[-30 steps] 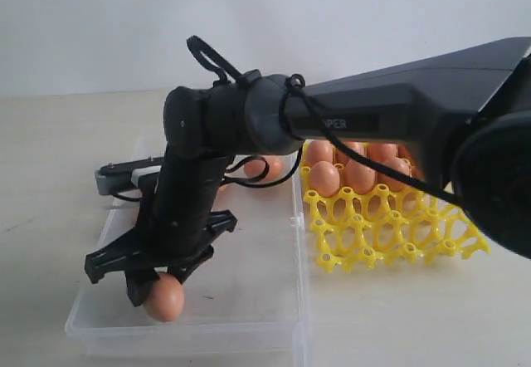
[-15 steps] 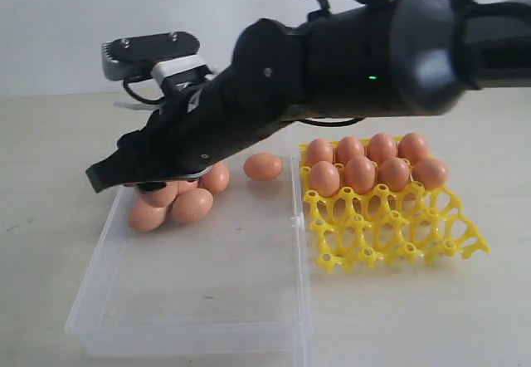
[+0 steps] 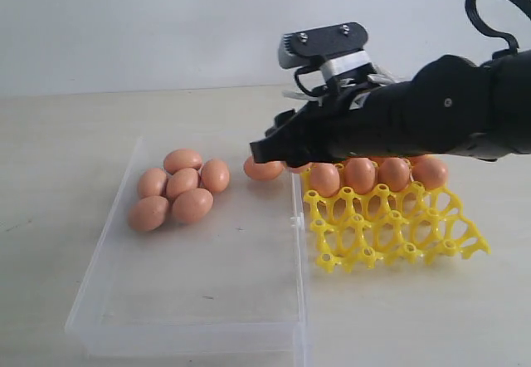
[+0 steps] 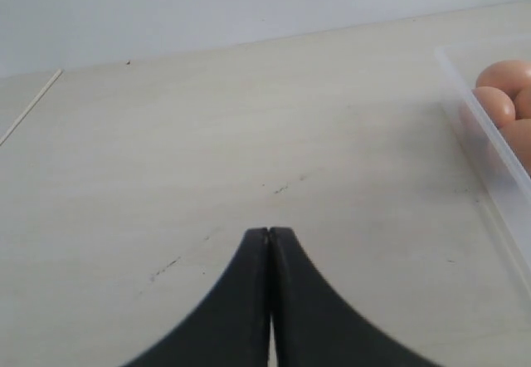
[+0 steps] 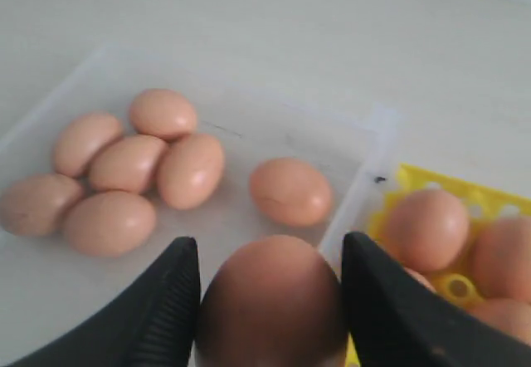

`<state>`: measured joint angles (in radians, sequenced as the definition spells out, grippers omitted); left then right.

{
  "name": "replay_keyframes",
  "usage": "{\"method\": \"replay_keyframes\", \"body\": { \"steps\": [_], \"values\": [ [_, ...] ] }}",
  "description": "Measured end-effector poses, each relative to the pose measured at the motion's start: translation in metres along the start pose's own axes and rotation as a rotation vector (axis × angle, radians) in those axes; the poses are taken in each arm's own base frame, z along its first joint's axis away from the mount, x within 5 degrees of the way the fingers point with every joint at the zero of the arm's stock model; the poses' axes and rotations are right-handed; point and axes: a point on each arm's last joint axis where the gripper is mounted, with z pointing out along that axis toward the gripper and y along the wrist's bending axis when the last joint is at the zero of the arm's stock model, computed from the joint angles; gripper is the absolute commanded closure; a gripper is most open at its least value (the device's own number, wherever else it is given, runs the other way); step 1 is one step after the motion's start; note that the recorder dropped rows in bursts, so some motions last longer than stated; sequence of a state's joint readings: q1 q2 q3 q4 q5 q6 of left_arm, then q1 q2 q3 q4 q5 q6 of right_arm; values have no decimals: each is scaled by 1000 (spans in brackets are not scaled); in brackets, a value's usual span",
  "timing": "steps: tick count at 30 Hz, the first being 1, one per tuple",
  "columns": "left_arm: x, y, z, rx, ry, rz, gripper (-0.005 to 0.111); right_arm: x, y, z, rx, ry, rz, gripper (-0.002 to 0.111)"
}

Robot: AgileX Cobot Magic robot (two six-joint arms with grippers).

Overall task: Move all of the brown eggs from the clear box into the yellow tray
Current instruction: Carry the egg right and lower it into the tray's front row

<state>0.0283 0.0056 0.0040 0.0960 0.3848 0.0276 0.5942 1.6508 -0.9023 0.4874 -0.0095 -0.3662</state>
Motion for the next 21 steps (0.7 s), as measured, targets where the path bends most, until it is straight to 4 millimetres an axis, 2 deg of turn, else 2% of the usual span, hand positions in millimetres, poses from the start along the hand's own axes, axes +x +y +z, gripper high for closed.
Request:
{"method": "replay_keyframes", "body": {
  "steps": [9, 21],
  "values": [
    [0, 0, 0, 0, 0, 0, 107, 12, -47, 4, 112, 33, 63, 108],
    [0, 0, 0, 0, 0, 0, 107, 42, -55, 33, 126, 160, 71, 108]
  ]
}}
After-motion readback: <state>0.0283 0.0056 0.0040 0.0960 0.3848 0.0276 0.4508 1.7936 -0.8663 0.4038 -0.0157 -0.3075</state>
